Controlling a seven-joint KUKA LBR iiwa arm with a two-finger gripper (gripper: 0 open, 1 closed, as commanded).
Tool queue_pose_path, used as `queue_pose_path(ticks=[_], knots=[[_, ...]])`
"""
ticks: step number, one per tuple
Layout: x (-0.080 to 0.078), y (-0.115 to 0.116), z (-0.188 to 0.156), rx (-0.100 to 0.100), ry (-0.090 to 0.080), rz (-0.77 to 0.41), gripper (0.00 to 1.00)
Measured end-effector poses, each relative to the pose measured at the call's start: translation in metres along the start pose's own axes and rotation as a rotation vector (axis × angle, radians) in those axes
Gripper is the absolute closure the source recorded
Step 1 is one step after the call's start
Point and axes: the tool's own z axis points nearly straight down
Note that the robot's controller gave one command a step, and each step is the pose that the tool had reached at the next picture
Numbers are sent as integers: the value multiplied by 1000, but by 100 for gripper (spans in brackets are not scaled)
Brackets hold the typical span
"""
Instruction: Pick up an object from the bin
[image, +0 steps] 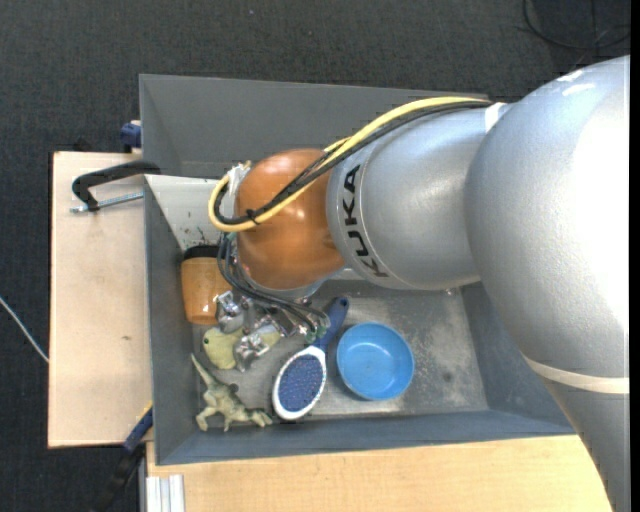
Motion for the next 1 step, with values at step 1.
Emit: queue_pose_path(ticks=[1], knots=[[-3,1,-31,1,0,0,100]])
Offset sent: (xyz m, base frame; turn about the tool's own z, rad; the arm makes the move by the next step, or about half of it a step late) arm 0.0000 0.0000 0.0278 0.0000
